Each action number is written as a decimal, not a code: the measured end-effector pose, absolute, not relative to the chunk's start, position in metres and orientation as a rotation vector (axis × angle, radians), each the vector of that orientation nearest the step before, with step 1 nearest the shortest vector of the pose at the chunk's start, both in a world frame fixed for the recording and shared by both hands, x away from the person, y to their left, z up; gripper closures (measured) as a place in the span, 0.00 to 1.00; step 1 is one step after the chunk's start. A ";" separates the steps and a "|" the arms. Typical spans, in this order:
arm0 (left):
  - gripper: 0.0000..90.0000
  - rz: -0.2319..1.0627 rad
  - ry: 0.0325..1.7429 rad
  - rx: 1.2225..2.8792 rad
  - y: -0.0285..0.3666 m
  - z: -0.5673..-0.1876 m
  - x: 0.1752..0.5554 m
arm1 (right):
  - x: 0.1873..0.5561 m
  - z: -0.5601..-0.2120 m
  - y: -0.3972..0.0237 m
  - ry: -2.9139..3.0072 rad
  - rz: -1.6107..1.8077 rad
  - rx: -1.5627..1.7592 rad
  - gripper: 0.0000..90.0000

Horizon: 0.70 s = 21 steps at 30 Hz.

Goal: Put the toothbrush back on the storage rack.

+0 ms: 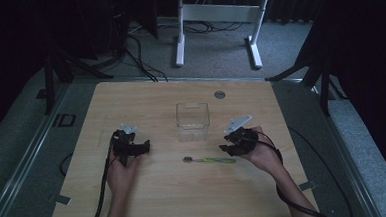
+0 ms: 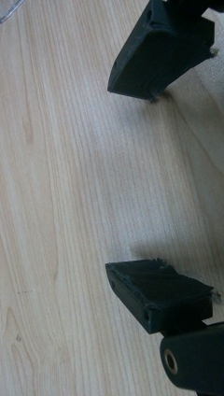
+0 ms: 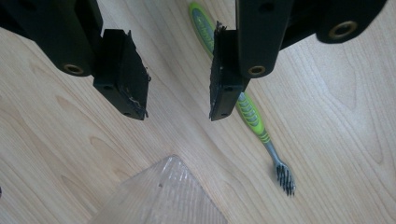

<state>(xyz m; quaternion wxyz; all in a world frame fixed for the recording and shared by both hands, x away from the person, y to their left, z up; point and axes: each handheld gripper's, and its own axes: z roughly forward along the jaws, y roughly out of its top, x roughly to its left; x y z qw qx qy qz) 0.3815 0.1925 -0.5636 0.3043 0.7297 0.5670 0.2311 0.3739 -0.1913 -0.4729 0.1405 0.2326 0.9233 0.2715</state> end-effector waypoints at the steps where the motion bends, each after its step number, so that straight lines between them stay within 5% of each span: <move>1: 0.14 0.612 1.501 1.933 0.193 -0.564 0.382 | 0.374 -0.473 -0.191 2.668 0.784 0.666 0.63; 21: 0.14 0.612 1.502 1.933 0.193 -0.564 0.382 | 0.374 -0.470 -0.181 2.718 0.742 0.587 0.66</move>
